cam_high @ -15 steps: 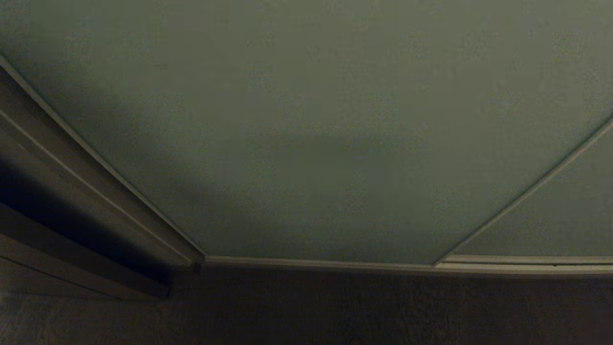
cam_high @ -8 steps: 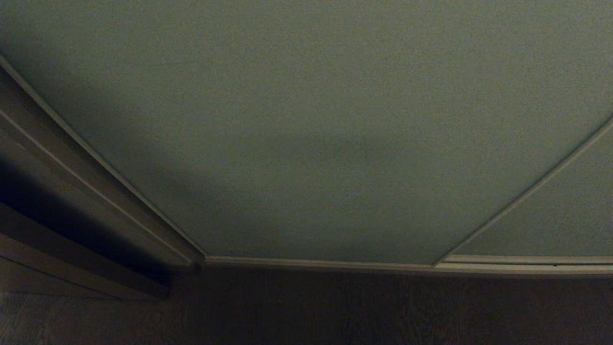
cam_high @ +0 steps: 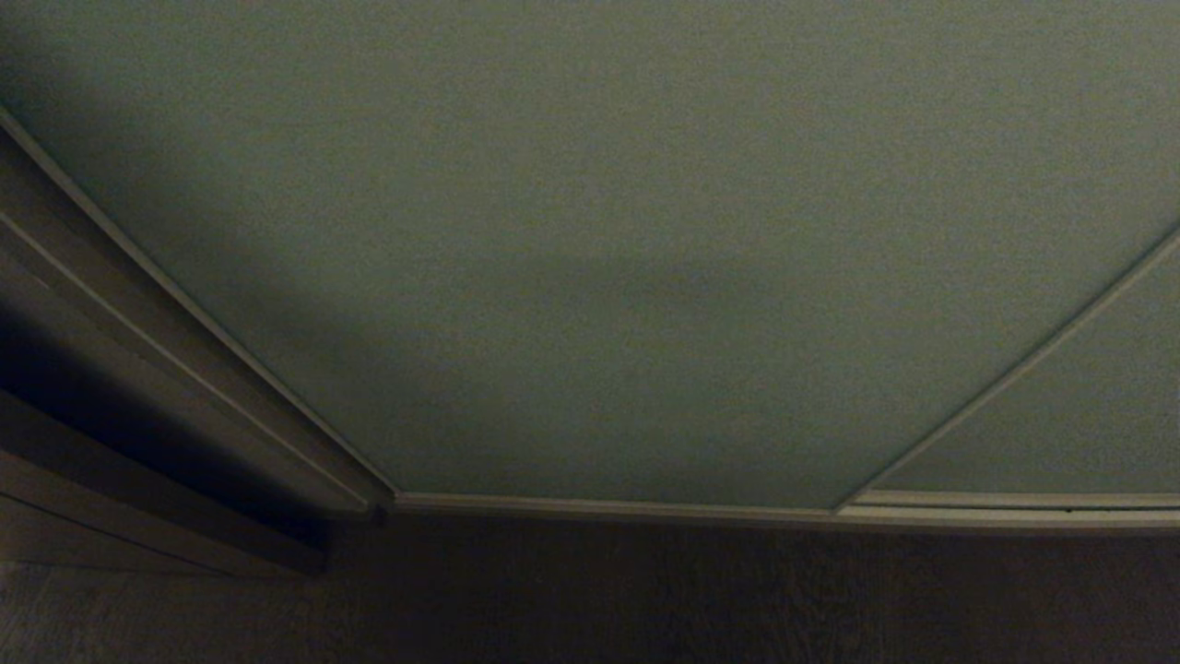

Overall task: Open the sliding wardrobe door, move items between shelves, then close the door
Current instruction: Open the door

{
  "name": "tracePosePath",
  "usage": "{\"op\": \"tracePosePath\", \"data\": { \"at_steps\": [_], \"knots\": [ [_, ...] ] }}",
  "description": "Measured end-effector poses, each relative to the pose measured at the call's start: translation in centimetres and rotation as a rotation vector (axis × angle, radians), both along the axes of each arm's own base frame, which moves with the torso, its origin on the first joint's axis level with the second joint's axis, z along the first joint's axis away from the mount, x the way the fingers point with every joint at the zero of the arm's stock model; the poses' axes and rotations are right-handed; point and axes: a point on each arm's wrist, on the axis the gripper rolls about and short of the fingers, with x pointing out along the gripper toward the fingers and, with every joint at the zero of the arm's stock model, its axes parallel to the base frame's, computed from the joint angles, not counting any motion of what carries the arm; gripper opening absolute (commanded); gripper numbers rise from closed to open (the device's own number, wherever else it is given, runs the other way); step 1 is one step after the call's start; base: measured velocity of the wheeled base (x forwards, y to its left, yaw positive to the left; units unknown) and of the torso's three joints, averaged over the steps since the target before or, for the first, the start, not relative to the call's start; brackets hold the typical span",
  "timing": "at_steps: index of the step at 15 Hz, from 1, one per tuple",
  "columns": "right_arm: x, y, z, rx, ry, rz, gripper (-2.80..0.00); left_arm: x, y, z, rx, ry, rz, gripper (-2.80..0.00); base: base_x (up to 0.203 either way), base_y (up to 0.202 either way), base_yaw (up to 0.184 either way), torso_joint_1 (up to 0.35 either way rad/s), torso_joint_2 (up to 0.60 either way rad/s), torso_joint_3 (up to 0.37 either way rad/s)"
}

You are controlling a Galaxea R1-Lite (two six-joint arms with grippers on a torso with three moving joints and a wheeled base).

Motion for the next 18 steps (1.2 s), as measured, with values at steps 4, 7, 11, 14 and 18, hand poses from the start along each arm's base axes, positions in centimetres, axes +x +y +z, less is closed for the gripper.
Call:
{"op": "tracePosePath", "data": {
  "at_steps": [4,7,11,14,18],
  "knots": [
    [0.0,0.0,0.0,0.000,0.000,0.000,-2.80,0.9,-0.1,0.2,0.006,0.025,-0.035,-2.80,0.000,0.000,0.000,0.000,0.00,0.000],
    [0.0,0.0,0.0,0.000,0.000,0.000,-2.80,1.4,0.0,0.1,0.003,0.032,-0.041,-2.80,0.000,0.000,0.000,0.000,0.00,0.000],
    [0.0,0.0,0.0,0.000,0.000,0.000,-2.80,2.0,0.1,-0.2,-0.007,0.087,-0.066,-2.80,0.000,0.000,0.000,0.000,0.00,0.000],
    [0.0,0.0,0.0,0.000,0.000,0.000,-2.80,2.3,-0.6,-0.4,-0.004,0.148,-0.137,-2.80,0.000,0.000,0.000,0.000,0.00,0.000],
    [0.0,0.0,0.0,0.000,0.000,0.000,-2.80,1.7,-1.5,-0.4,0.008,0.191,-0.206,-2.80,0.000,0.000,0.000,0.000,0.00,0.000]
  ]
}}
